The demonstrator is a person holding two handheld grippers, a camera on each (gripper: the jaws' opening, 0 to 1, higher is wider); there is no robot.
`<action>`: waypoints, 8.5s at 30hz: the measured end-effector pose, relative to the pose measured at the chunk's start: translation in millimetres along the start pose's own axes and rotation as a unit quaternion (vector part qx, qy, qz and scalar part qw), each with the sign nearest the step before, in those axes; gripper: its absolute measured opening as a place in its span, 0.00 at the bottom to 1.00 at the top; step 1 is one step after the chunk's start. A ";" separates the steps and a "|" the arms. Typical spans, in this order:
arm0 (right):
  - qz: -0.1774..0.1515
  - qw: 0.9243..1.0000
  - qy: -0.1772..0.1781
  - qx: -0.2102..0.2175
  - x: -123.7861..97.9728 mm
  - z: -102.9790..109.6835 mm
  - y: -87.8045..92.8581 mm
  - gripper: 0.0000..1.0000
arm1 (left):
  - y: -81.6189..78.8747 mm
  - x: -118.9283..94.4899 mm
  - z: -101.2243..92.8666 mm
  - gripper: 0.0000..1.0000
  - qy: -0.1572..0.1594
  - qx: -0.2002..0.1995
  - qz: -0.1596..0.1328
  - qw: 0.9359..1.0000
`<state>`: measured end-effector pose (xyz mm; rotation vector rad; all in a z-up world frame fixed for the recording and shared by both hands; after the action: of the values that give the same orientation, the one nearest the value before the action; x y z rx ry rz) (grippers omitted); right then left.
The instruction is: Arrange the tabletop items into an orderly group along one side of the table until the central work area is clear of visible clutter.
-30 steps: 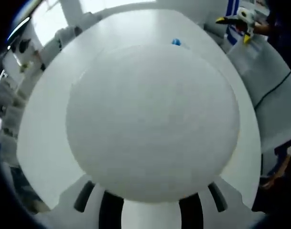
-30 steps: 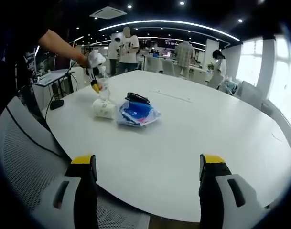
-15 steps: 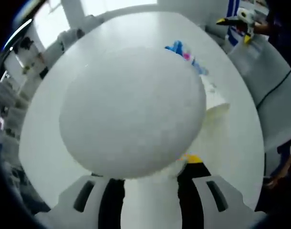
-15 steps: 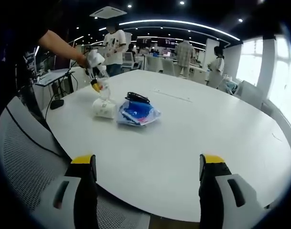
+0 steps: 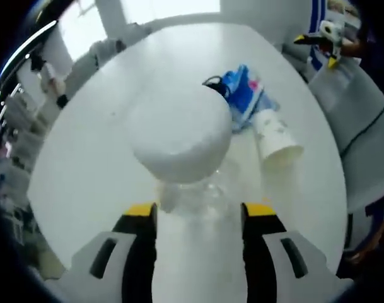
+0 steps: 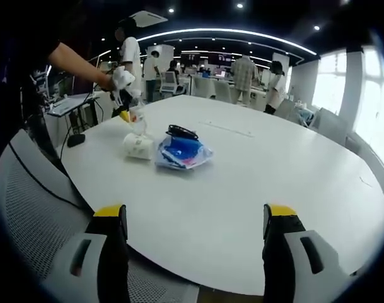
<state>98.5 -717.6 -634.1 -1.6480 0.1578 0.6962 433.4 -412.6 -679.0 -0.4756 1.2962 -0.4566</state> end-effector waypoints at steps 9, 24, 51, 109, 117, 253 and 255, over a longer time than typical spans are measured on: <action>-0.010 1.000 -0.003 0.000 -0.5 -0.1 -3.1 0.88 | -15.5 -16.1 -0.4 0.55 -0.053 -0.103 -0.081 0.990; -0.019 1.000 -0.005 -0.003 0.5 0.9 -5.5 0.88 | -29.3 -38.2 -2.1 0.55 -0.121 -0.191 -0.176 0.958; -0.024 1.000 -0.003 -0.006 -0.6 -0.3 -6.0 0.87 | -35.6 -36.5 1.3 0.41 -0.200 -0.235 -0.207 0.928; -0.037 0.999 0.003 -0.006 -2.9 -1.8 -9.8 0.86 | -49.2 -43.6 21.6 0.21 -0.251 -0.284 -0.212 0.901; -0.036 0.999 0.002 -0.006 -2.8 -1.3 -9.8 0.86 | -42.5 -52.8 22.7 0.21 -0.254 -0.281 -0.208 0.902; -0.053 0.999 0.013 0.002 -4.5 -3.9 -14.3 1.00 | -51.3 -23.4 -146.4 1.00 -0.183 -0.306 -0.267 0.895; -0.054 0.998 0.015 0.002 -4.8 -4.5 -14.5 1.00 | -48.1 -18.4 -144.4 1.00 -0.180 -0.306 -0.266 0.896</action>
<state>103.1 -720.1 -619.0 -1.6515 0.0905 0.5901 285.9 -452.7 -666.2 -1.4027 0.9124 -0.3750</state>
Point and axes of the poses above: the point that each gripper's makers call its tool centre point, and the gripper's own axes: x roughly forward along the fingers, z roughly to its left, y roughly out of its underside, the point moved 2 cm from there along -x, roughly backward along the fingers, and after that the axes turned 8 degrees about -y, right-handed, at the moved point
